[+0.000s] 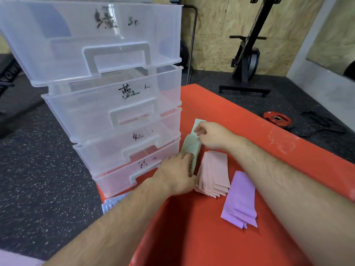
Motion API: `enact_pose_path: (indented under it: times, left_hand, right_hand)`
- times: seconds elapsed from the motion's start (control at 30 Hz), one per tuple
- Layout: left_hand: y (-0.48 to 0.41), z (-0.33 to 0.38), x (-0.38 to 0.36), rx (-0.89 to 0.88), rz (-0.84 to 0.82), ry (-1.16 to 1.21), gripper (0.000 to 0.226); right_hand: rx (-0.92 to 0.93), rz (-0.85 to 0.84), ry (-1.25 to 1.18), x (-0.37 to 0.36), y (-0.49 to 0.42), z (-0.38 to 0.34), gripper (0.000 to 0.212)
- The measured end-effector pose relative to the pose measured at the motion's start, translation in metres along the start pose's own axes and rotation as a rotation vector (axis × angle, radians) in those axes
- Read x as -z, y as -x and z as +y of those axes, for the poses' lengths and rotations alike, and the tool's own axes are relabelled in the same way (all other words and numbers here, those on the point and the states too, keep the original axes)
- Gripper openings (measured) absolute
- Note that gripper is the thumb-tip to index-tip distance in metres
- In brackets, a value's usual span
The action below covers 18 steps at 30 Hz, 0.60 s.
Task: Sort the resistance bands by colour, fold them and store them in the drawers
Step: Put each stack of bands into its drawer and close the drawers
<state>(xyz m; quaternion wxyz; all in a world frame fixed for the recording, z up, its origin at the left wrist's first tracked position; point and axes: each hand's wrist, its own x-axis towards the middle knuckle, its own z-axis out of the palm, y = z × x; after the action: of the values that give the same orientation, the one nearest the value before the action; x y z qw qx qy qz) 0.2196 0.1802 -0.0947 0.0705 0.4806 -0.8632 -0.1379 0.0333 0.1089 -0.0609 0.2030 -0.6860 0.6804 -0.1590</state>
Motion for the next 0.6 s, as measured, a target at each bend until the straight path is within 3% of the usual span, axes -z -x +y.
enact_pose_path:
  times: [0.13, 0.27, 0.4, 0.5, 0.6]
  left_hand:
    - [-0.001, -0.005, -0.003, -0.068, 0.026, -0.037, 0.060]
    - [-0.001, -0.009, -0.003, -0.133, 0.042, -0.058, 0.064]
    - [-0.004, -0.013, -0.002, -0.173, 0.052, -0.112, 0.057]
    - [-0.004, -0.017, -0.004, -0.199, 0.079, -0.139, 0.051]
    - [-0.002, -0.017, -0.003, -0.222, 0.083, -0.155, 0.043]
  right_hand:
    - [-0.122, 0.024, 0.192, -0.010, -0.069, 0.020, 0.058]
    - [-0.255, 0.062, 0.143, -0.026, -0.115, 0.043, 0.066]
    - [-0.245, 0.205, 0.114, -0.022, -0.131, 0.049, 0.038]
    - [-0.149, 0.225, -0.021, -0.001, -0.114, 0.032, 0.013]
    - [-0.018, 0.309, -0.071, 0.021, -0.076, 0.008, 0.003]
